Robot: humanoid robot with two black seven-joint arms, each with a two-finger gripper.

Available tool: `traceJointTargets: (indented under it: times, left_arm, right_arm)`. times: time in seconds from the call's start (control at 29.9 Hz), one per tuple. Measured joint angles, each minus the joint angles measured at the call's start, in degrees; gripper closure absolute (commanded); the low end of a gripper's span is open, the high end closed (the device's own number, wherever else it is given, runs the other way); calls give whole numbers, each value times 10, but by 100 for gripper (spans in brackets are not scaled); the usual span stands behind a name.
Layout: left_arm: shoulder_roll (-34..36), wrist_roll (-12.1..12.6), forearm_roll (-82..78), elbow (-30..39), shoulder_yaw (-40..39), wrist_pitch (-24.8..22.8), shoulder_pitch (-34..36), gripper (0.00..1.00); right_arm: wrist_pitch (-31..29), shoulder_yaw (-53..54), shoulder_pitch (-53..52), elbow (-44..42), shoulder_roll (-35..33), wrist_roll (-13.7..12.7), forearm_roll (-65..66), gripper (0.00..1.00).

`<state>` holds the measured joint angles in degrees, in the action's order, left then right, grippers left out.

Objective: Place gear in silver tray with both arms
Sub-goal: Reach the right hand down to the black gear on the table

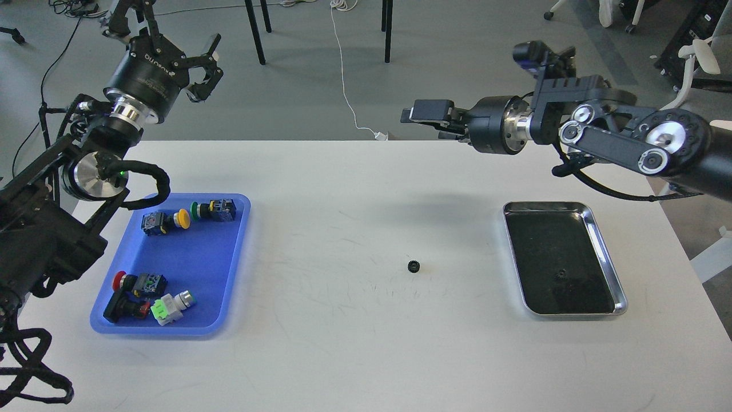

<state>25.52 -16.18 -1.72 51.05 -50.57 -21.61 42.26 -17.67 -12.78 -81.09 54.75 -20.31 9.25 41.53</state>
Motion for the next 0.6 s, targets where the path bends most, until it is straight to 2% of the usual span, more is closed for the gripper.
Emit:
traceJointTargets:
  times: [0.13, 0.3, 0.37, 0.6]
  left_arm:
    - [0, 0, 2, 7, -42, -11, -39, 2]
    - [2, 1, 2, 18, -60, -12, -57, 2]
    - [2, 2, 2, 25, -61, -12, -61, 2]
    - [3, 2, 2, 33, -61, -10, -64, 2]
  right_arm:
    - [0, -63, -22, -1, 47, 25, 36, 1]
    - [0, -133, -29, -1, 88, 92, 124, 1]
    - [1, -153, -34, 0, 100, 108, 150, 1]
    - [-1, -262, -61, 6, 151, 123, 202, 1]
